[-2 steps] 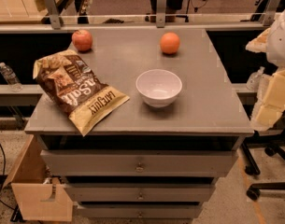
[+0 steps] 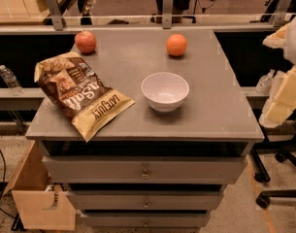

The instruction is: Move orange near brown chip bag

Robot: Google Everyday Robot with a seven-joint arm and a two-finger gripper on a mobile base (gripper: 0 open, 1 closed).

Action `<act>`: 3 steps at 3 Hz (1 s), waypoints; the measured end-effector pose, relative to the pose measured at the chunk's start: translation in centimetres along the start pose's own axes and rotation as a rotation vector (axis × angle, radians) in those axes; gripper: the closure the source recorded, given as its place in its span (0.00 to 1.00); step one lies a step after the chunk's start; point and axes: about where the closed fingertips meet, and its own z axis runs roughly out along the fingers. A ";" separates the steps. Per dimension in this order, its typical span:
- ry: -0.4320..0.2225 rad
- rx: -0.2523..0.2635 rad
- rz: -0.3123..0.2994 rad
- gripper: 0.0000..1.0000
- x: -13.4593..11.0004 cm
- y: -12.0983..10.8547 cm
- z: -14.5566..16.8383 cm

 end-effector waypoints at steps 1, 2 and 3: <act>-0.106 0.116 0.082 0.00 1.4 -5.4 -0.2; -0.225 0.206 0.176 0.00 2.7 -12.9 0.9; -0.301 0.213 0.274 0.00 3.6 -17.6 4.6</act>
Offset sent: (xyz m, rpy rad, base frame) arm 0.1593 -0.0993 0.0357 0.2917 -0.3212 -0.1975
